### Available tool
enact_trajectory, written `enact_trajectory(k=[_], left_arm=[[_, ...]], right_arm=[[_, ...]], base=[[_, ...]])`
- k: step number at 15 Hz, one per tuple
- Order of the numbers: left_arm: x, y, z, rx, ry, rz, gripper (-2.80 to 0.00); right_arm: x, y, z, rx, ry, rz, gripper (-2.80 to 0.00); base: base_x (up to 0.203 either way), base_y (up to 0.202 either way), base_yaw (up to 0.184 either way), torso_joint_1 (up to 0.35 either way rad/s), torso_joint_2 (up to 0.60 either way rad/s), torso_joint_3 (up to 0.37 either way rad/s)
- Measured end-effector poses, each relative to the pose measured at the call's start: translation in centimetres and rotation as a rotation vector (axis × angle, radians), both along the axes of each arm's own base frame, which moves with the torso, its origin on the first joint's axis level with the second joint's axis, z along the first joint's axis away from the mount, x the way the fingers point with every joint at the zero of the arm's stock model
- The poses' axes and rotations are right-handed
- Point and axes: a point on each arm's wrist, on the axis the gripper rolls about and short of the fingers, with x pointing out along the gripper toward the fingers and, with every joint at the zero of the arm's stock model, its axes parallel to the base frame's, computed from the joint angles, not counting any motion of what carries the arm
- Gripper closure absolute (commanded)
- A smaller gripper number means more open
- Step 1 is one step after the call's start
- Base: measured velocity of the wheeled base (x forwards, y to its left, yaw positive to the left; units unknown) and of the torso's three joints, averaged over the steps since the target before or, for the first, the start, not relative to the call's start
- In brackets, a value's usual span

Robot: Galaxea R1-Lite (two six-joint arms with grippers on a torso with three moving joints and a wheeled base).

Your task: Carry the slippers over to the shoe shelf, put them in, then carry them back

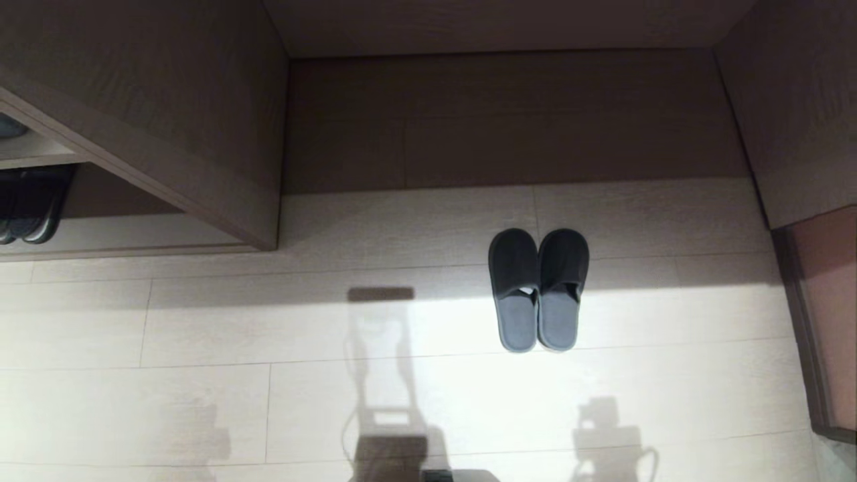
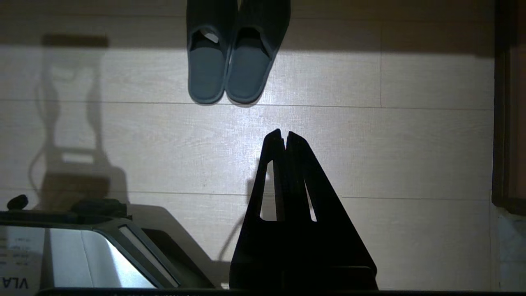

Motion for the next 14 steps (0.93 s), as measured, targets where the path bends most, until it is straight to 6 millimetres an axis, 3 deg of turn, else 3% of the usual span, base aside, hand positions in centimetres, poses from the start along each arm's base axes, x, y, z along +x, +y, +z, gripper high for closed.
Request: enact_trajectory(k=[14], left_arm=[[0.00,0.00,0.00,0.000,0.000,0.000,0.00]], right_arm=[[0.01,0.00,-0.01,0.000,0.002,0.000,0.00]], base=[[0.000,0.000,0.000,0.003,0.00,0.203]])
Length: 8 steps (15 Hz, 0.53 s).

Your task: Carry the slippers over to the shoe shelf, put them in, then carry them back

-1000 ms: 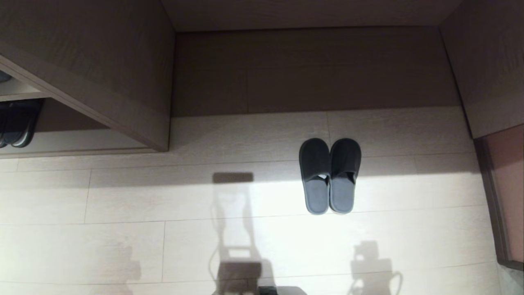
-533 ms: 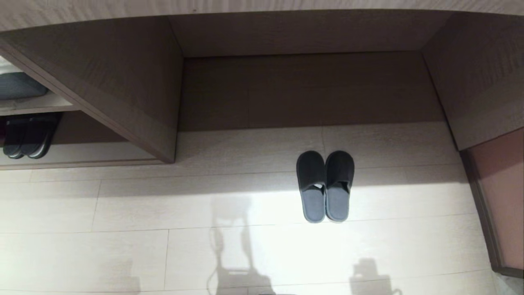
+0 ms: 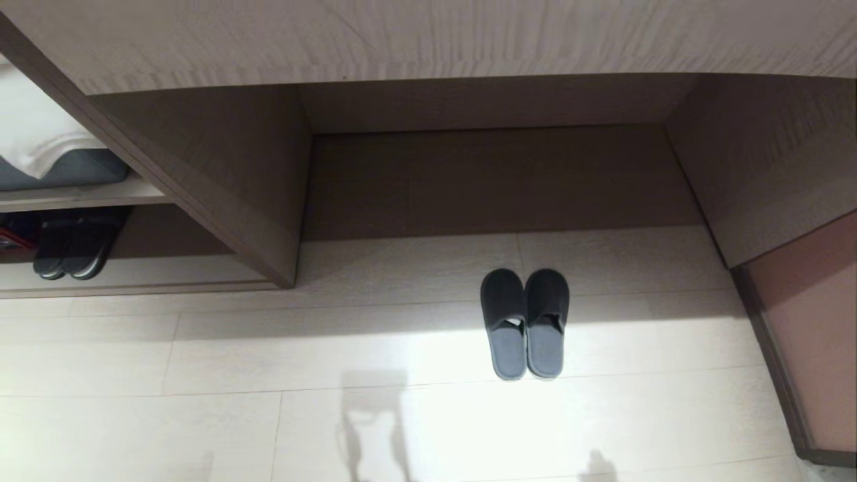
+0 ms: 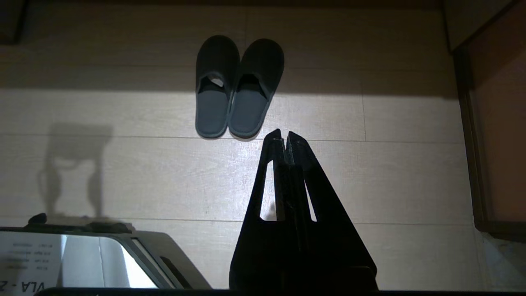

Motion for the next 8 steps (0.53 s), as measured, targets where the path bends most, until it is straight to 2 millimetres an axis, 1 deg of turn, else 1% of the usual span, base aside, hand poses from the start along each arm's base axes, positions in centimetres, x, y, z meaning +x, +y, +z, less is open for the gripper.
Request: enact_trajectory(k=[8], left_arm=[[0.00,0.00,0.00,0.000,0.000,0.000,0.00]], right_arm=[[0.00,0.00,0.01,0.000,-0.001,0.000,0.00]], base=[[0.000,0.000,0.000,0.004,0.00,0.203]])
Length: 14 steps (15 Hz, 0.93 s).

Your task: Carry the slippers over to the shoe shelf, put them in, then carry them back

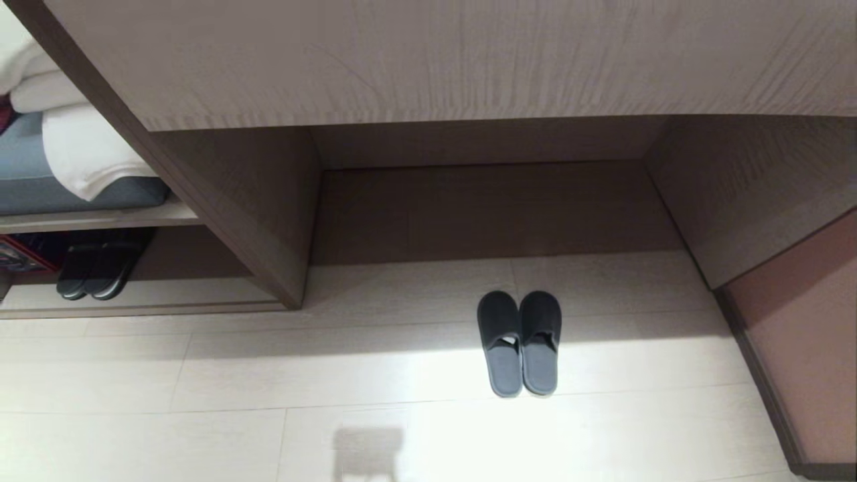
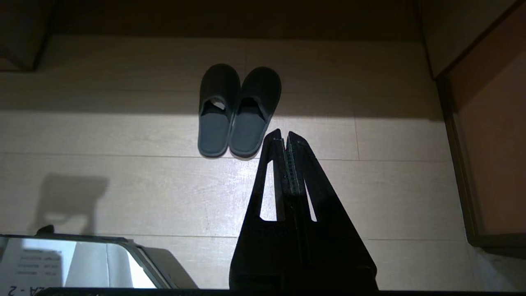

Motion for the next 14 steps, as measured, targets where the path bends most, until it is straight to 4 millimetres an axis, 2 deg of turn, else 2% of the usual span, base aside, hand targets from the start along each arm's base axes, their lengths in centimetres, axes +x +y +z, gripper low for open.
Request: enact_trajectory(k=[14], left_arm=[[0.00,0.00,0.00,0.000,0.000,0.000,0.00]], right_arm=[[0.00,0.00,0.00,0.000,0.000,0.001,0.00]], base=[[0.000,0.000,0.000,0.002,0.00,0.201]])
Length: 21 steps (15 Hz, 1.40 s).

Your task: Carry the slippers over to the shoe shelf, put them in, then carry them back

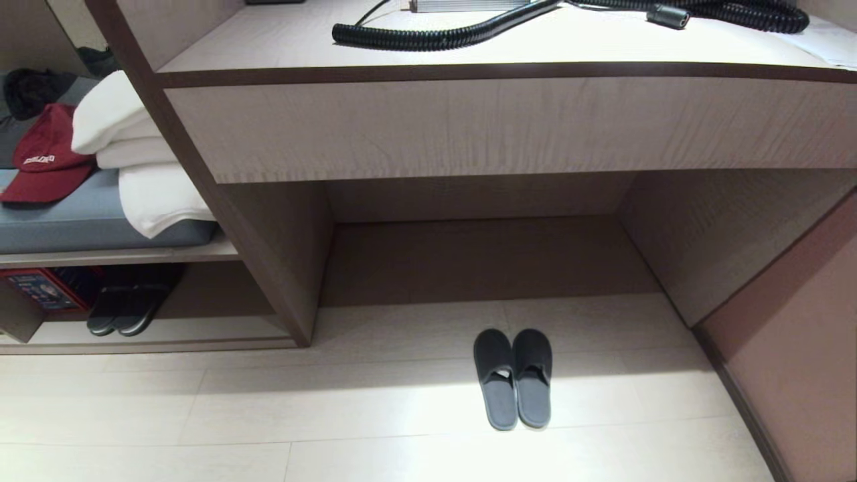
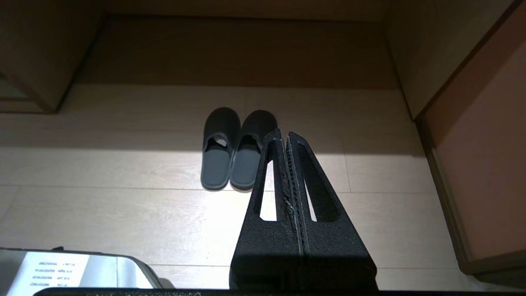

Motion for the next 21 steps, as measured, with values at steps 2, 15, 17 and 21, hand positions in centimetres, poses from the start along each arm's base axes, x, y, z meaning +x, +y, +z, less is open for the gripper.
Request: enact_trajectory(k=[2,15,17,21], left_arm=[[0.00,0.00,0.00,0.000,0.000,0.000,0.00],[0.00,0.00,0.00,-0.001,0.000,0.000,0.00],[0.00,0.00,0.00,0.000,0.000,0.001,0.00],[0.00,0.00,0.00,0.007,0.000,0.000,0.00]], right_arm=[[0.00,0.00,0.00,0.000,0.000,0.000,0.00],[0.00,0.00,-0.01,0.000,0.001,0.000,0.00],[0.00,0.00,0.00,0.001,0.000,0.000,0.00],[0.00,0.00,0.00,0.000,0.000,0.000,0.00]], base=[[0.000,0.000,0.000,0.006,0.00,0.200],[0.000,0.000,0.000,0.002,0.00,0.202],[0.000,0.000,0.000,-0.001,0.00,0.178],[0.000,0.000,0.000,0.005,0.00,0.051]])
